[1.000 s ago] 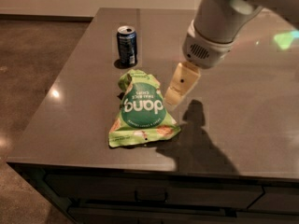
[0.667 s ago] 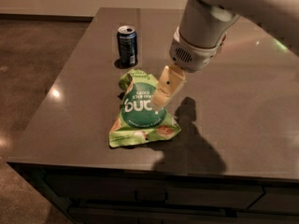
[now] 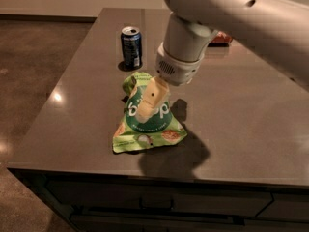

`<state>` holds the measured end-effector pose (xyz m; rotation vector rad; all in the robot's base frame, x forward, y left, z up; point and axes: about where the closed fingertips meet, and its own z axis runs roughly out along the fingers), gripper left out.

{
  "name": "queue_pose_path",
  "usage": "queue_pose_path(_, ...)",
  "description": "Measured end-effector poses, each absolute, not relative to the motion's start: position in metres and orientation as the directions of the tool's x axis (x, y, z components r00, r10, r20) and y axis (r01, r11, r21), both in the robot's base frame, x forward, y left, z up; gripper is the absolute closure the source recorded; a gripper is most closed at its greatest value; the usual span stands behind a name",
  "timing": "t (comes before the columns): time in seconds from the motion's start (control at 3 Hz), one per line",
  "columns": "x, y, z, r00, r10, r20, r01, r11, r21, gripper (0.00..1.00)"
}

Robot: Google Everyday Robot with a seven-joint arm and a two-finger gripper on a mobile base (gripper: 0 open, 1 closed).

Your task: Move green rice chip bag near coke can

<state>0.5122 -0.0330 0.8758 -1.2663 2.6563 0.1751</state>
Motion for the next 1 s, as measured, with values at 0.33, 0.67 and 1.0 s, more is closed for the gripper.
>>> queue_pose_path(0.33,0.514,-0.017,0.865,-0.621,-0.751,-0.223,-0.777,0.628,0.049,0.00)
queue_pose_path(0.67,0.516,-0.005,0.859,-0.626,-0.749,-0.219,-0.775,0.629,0.064,0.14)
queue_pose_path(1.0,0.517,0.000,0.858,-0.630,-0.745,-0.218,-0.772,0.632,0.071,0.38)
